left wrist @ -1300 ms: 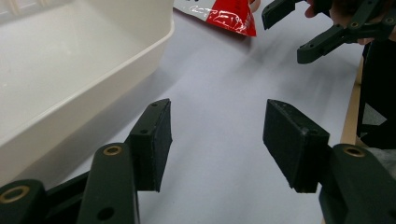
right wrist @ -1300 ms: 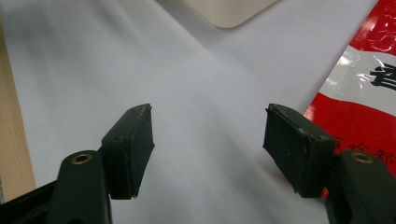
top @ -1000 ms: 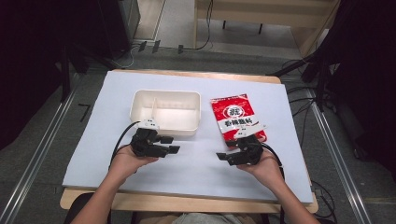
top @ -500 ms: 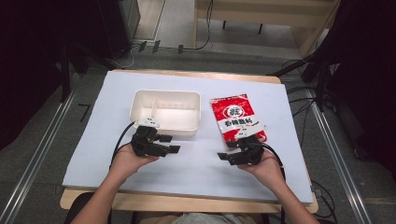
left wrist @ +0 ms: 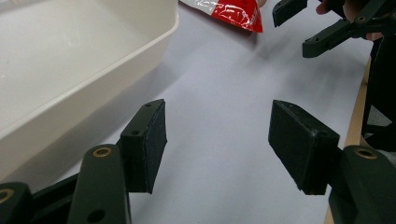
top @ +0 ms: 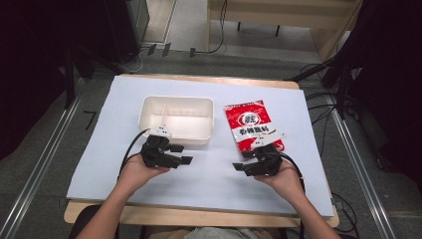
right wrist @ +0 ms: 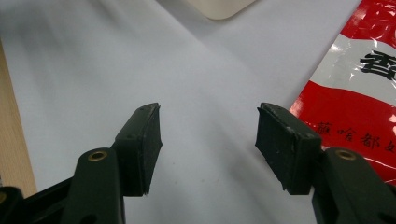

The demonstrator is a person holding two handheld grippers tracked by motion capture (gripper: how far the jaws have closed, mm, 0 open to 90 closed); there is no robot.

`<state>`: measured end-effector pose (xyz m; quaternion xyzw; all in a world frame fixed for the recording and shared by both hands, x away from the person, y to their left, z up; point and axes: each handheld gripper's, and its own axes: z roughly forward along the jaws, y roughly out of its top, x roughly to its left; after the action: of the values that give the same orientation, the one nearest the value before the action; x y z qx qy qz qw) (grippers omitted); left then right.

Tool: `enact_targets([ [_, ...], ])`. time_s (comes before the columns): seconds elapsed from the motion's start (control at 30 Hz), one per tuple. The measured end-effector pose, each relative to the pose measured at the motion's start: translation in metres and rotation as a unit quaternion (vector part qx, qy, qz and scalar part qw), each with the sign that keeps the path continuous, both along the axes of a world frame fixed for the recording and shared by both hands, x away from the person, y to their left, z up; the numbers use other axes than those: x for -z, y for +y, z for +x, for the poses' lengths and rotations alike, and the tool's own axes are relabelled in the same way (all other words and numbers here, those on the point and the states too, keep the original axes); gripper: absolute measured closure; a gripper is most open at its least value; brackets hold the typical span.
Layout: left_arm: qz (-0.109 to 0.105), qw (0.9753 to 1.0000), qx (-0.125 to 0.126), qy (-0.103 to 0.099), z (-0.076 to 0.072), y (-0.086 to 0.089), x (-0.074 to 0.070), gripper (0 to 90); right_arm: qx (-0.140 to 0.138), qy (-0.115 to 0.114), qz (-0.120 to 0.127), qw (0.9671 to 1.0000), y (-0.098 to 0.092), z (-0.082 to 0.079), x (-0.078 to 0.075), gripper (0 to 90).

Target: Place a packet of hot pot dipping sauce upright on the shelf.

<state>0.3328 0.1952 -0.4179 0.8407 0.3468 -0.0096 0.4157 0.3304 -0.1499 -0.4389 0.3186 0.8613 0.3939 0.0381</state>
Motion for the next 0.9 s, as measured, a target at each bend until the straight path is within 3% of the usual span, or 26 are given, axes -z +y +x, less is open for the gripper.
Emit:
enact_targets([
  [0.73,-0.011,0.9999,-0.001,0.006,-0.002,-0.003,-0.003,38.8,0.012,-0.003,0.007,0.9999,-0.01,0.002,-0.007,43.5],
  [0.9,-0.014,0.9998,-0.001,0.011,-0.002,-0.003,-0.004,40.4,0.018,-0.001,0.012,0.9998,-0.016,0.004,-0.012,50.6],
])
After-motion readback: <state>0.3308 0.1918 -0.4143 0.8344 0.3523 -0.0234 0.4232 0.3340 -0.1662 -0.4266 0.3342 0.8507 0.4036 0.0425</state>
